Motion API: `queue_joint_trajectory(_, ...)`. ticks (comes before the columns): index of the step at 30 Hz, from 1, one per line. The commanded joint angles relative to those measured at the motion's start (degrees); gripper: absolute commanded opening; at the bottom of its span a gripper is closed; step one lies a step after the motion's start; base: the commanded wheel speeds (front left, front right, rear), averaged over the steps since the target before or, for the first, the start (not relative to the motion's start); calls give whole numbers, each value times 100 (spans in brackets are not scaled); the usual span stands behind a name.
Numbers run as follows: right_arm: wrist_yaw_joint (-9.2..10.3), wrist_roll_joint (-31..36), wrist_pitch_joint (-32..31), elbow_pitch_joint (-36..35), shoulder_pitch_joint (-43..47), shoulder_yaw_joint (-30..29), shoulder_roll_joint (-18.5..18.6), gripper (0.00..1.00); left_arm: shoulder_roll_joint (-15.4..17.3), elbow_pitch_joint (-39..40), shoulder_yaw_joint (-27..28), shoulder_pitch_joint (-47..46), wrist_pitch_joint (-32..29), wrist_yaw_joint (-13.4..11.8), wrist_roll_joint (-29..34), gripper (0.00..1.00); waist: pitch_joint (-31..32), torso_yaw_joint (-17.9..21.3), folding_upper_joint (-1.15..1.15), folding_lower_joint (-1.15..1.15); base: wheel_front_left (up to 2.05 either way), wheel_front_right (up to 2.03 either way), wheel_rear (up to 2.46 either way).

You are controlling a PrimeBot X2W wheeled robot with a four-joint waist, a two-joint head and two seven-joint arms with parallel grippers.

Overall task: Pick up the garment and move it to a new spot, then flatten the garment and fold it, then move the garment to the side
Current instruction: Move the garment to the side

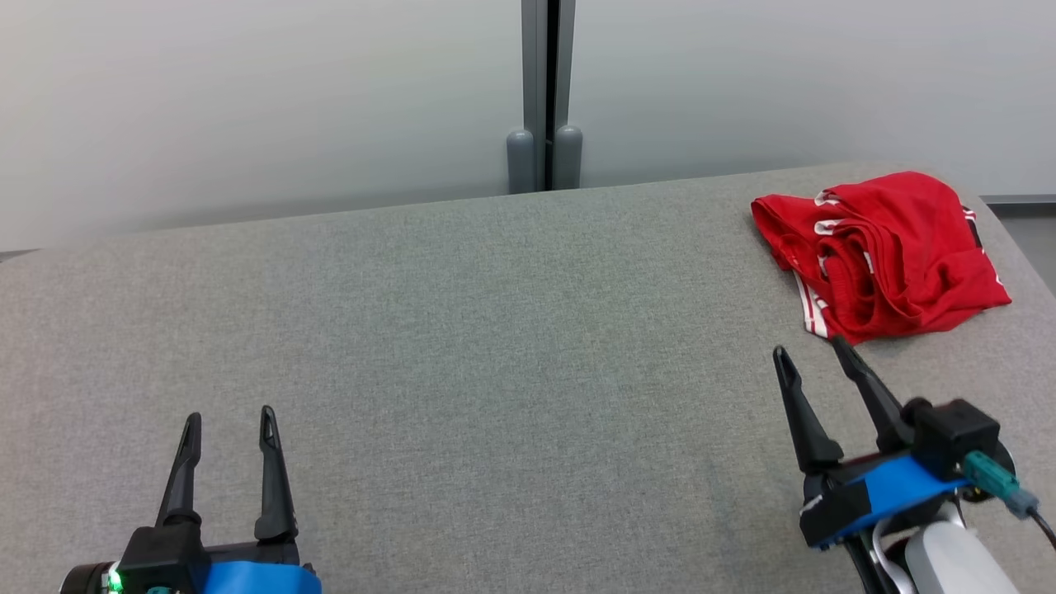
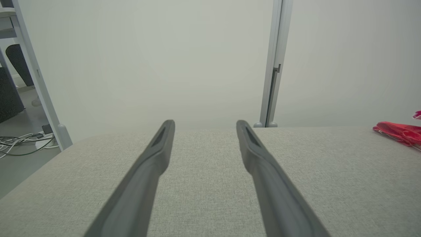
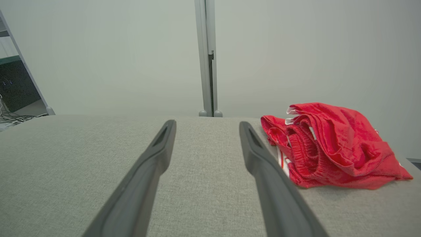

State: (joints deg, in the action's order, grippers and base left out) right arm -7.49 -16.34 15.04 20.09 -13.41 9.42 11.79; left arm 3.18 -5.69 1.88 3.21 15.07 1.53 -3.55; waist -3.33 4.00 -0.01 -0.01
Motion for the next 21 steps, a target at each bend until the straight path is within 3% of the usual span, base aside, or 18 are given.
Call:
queue_joint_trajectory(1, -1, 78, 16, -134, 281, -105, -68, 100, -13, -14, 31, 80, 12, 16, 3, 100, 66, -5, 1, 1, 0, 0, 0)
queue_joint_trajectory(21, -1, 511, 16, -735, 1192, -880, -625, 100, -25, -164, 115, 217, 12, 32, 65, 100, 357, -202, 1, 1, 0, 0, 0)
